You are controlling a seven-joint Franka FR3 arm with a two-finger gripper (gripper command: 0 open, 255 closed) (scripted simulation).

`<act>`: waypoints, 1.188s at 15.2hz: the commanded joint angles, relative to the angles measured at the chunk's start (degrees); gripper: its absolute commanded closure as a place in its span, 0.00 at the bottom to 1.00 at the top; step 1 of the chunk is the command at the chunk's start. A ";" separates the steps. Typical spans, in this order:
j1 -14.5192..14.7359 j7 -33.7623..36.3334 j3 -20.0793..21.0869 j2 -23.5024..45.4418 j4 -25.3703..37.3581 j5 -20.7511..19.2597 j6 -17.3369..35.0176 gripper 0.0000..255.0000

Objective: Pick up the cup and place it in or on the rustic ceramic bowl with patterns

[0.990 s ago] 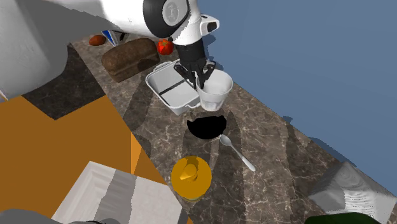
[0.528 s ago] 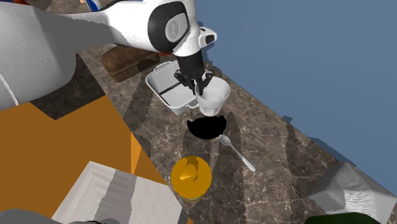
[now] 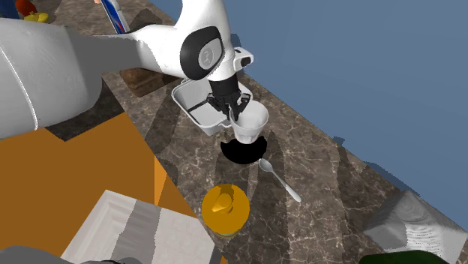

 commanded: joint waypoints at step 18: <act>0.44 0.25 0.41 -0.61 2.48 0.06 -3.12 0.00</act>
